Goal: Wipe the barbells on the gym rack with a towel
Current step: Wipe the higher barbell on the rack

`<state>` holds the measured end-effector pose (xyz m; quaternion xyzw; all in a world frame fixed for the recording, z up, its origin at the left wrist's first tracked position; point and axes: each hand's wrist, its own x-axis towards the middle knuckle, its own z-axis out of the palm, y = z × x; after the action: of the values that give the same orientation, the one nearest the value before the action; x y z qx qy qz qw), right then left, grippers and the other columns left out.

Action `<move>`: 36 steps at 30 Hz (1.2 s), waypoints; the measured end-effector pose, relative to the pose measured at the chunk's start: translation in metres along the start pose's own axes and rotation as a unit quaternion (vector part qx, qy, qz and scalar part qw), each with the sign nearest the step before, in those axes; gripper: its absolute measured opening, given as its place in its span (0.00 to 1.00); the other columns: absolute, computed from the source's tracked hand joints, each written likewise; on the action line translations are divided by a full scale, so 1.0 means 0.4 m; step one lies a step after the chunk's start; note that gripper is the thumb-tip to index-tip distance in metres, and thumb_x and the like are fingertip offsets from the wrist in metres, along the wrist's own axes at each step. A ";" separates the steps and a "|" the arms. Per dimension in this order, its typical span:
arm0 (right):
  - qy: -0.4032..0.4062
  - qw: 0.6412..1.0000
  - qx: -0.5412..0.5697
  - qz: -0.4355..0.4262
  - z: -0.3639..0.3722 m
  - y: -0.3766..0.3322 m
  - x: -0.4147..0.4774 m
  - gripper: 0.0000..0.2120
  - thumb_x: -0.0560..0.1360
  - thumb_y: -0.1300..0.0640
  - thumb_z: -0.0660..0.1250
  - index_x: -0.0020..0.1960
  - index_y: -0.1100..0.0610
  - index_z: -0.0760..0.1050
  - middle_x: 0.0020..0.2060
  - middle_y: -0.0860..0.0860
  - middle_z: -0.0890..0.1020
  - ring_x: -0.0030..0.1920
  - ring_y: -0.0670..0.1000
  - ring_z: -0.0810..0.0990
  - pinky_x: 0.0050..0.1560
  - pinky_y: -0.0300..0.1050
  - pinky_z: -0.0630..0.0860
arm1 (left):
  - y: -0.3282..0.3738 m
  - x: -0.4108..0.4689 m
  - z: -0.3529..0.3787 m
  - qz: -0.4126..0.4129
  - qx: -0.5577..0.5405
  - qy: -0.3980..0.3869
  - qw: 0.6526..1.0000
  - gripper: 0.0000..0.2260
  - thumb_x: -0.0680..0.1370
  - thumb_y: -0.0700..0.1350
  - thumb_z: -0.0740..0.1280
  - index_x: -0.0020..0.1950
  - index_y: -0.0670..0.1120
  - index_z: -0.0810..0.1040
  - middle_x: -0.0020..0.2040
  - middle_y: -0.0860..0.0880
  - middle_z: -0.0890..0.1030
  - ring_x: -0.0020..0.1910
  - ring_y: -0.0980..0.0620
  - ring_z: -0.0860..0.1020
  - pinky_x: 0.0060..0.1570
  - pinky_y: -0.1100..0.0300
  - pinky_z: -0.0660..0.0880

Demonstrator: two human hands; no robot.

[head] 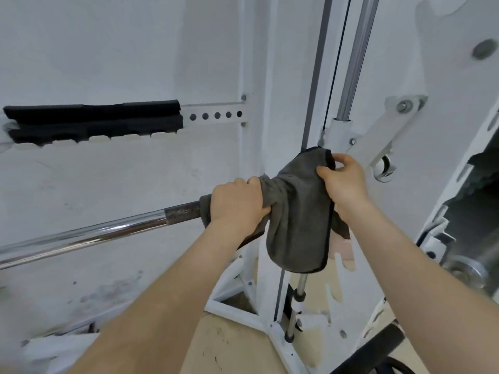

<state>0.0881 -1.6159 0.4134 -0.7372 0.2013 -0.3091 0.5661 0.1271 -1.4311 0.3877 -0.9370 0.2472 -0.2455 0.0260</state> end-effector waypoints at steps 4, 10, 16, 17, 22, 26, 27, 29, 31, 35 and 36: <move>0.028 0.923 -0.332 -0.191 -0.061 0.042 0.081 0.34 0.73 0.64 0.63 0.77 0.57 0.55 0.72 0.62 0.62 0.70 0.63 0.63 0.66 0.54 0.63 | 0.165 0.122 0.039 0.003 0.002 0.004 1.000 0.19 0.80 0.59 0.55 0.61 0.45 0.69 0.51 0.46 0.77 0.46 0.46 0.78 0.37 0.55 0.62; 0.056 0.879 -0.365 -0.302 -0.117 0.130 0.097 0.32 0.71 0.56 0.46 0.76 0.51 0.60 0.75 0.57 0.61 0.76 0.56 0.56 0.68 0.61 0.55 | 0.383 0.303 0.080 0.024 0.017 -0.022 0.999 0.10 0.79 0.45 0.59 0.59 0.44 0.70 0.50 0.47 0.80 0.46 0.47 0.80 0.37 0.56 0.65; 0.019 0.815 -0.490 -0.309 -0.107 0.199 0.112 0.29 0.70 0.60 0.60 0.71 0.57 0.66 0.70 0.54 0.69 0.74 0.54 0.61 0.68 0.61 0.49 | 0.383 0.310 0.087 0.037 0.016 0.014 0.999 0.10 0.80 0.42 0.56 0.60 0.44 0.71 0.49 0.49 0.80 0.42 0.47 0.78 0.37 0.55 0.64; 0.009 0.803 -0.515 -0.300 -0.101 0.191 0.110 0.29 0.70 0.58 0.62 0.71 0.57 0.65 0.70 0.54 0.68 0.74 0.54 0.60 0.68 0.63 0.49 | 0.370 0.298 0.082 0.047 0.017 0.011 0.999 0.10 0.80 0.42 0.56 0.61 0.44 0.70 0.50 0.48 0.79 0.44 0.47 0.78 0.38 0.55 0.65; -0.100 0.760 -0.579 -0.278 -0.020 0.112 0.059 0.31 0.75 0.47 0.61 0.75 0.48 0.55 0.72 0.55 0.67 0.76 0.56 0.56 0.69 0.70 0.40 | 0.186 0.150 0.048 0.023 0.020 0.002 1.000 0.14 0.81 0.55 0.56 0.59 0.46 0.69 0.48 0.47 0.77 0.42 0.44 0.78 0.34 0.54 0.62; -0.209 0.761 -0.470 -0.395 0.153 0.048 -0.066 0.31 0.74 0.44 0.61 0.75 0.46 0.57 0.66 0.52 0.73 0.71 0.56 0.64 0.71 0.65 0.47 | -0.063 -0.043 0.023 -0.023 0.072 0.042 0.996 0.22 0.77 0.64 0.49 0.55 0.49 0.71 0.41 0.50 0.76 0.35 0.46 0.77 0.30 0.56 0.61; -0.238 0.760 -0.428 -0.426 0.194 0.033 -0.102 0.31 0.74 0.45 0.62 0.75 0.47 0.59 0.65 0.51 0.73 0.70 0.55 0.66 0.71 0.62 0.51 | -0.122 -0.092 0.010 -0.038 0.072 0.048 0.996 0.25 0.76 0.66 0.47 0.54 0.50 0.72 0.39 0.50 0.76 0.34 0.46 0.76 0.30 0.57 0.61; -0.271 0.739 -0.368 -0.495 0.258 0.013 -0.168 0.29 0.74 0.45 0.62 0.73 0.49 0.63 0.65 0.50 0.74 0.68 0.53 0.69 0.70 0.56 0.58 | -0.242 -0.193 -0.017 -0.062 0.077 0.053 0.994 0.31 0.74 0.71 0.42 0.51 0.50 0.74 0.35 0.50 0.76 0.30 0.45 0.75 0.29 0.57 0.62; -0.267 0.705 -0.361 -0.549 0.294 0.008 -0.213 0.28 0.75 0.42 0.62 0.73 0.49 0.64 0.66 0.49 0.73 0.67 0.52 0.70 0.69 0.53 0.60 | -0.374 -0.296 -0.041 -0.091 0.083 0.047 0.991 0.29 0.74 0.70 0.45 0.52 0.51 0.75 0.36 0.50 0.76 0.31 0.44 0.76 0.30 0.56 0.66; -0.228 0.713 -0.394 -0.534 0.299 0.008 -0.231 0.27 0.76 0.40 0.58 0.72 0.47 0.65 0.65 0.46 0.75 0.67 0.50 0.71 0.70 0.55 0.58 | -0.576 -0.450 -0.092 -0.139 0.057 0.016 0.989 0.24 0.72 0.67 0.51 0.56 0.55 0.73 0.42 0.53 0.78 0.38 0.46 0.77 0.37 0.55 0.68; -0.221 0.719 -0.413 -0.513 0.291 0.005 -0.230 0.26 0.77 0.41 0.58 0.72 0.47 0.65 0.64 0.46 0.75 0.67 0.50 0.70 0.70 0.57 0.57 | -0.595 -0.466 -0.100 -0.138 0.049 0.014 0.989 0.24 0.71 0.67 0.51 0.56 0.56 0.73 0.43 0.54 0.78 0.39 0.46 0.78 0.38 0.56 0.66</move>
<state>0.1009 -1.4742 0.3709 -0.9354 -0.2311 -0.2673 -0.0112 0.0740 -1.1310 0.3799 -0.9562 0.1037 -0.2714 0.0341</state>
